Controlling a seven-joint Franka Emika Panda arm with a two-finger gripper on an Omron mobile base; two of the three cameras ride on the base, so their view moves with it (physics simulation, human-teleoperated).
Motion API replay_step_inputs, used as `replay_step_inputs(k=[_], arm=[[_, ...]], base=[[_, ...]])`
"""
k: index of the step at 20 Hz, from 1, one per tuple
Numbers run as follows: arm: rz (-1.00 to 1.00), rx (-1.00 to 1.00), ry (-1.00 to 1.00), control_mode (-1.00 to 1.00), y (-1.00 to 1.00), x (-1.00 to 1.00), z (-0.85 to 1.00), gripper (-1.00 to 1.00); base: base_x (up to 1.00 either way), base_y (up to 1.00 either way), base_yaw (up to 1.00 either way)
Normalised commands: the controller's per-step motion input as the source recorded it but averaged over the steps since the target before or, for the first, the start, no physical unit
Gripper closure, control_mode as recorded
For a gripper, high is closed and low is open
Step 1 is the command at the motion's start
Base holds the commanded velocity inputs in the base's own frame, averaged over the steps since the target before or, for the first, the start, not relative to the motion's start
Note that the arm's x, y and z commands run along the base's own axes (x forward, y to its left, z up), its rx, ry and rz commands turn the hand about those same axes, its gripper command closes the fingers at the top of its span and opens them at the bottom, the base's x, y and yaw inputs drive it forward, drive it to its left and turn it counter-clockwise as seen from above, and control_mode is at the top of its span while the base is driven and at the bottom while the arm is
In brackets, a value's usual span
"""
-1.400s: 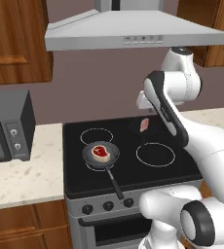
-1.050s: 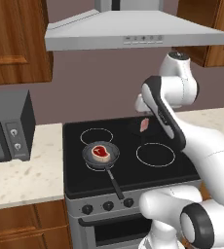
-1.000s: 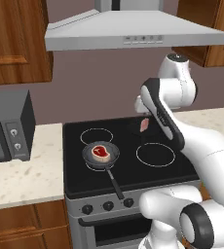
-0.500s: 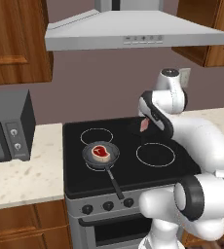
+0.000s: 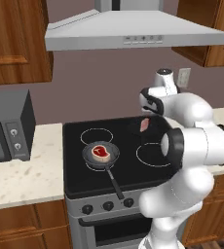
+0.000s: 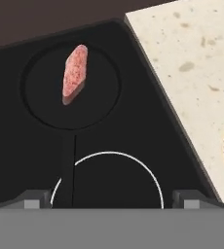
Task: Place one of the steaks on the plate and the other in the bowl. Then place the bowl in the fridge.
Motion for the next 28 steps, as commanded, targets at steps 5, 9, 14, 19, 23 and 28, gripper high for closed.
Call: replay_step_inputs(k=[5,9,14,19,23,28], arm=[[-0.23,0.02,-0.02,-1.0,-0.02,0.73,-0.25,-1.0],[0.05,0.11,-0.02,-1.0,0.0,0.49,-0.21,-1.0],[0.14,0.14,-0.01,-1.0,0.0,0.42,-0.48,-1.0],[0.12,0.02,0.0,-1.0,-0.01,0.24,-0.21,-1.0],[0.02,-0.02,0.03,-1.0,0.0,0.24,-0.05,-1.0],[0.0,-0.07,0.02,-1.0,0.0,0.42,-0.32,-1.0]], base=[[0.0,0.0,0.0],[0.0,0.0,0.0],[0.0,0.0,0.0],[0.0,0.0,0.0],[0.0,0.0,0.0],[0.0,0.0,0.0]])
